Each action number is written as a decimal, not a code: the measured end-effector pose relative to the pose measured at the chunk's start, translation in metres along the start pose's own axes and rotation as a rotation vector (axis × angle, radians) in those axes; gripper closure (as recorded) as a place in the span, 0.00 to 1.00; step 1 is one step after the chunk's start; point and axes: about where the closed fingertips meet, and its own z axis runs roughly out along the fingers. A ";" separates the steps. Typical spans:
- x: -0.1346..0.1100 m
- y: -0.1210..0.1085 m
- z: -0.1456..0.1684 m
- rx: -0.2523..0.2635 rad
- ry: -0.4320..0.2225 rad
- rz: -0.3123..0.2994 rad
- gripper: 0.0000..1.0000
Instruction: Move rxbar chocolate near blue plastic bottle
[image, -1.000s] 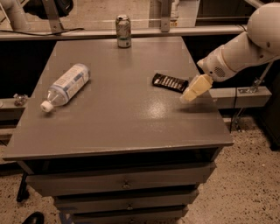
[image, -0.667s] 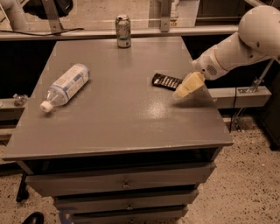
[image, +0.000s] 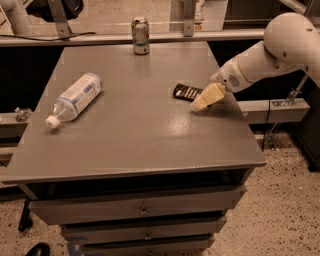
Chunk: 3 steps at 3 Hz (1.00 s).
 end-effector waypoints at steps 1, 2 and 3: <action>-0.001 -0.002 0.003 -0.001 -0.002 0.012 0.41; -0.005 -0.003 0.000 0.000 -0.005 0.012 0.64; -0.008 -0.001 -0.004 0.000 -0.013 0.005 0.87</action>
Offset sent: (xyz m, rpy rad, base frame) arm 0.0058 -0.0028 0.0130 0.0104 -0.0070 -0.0176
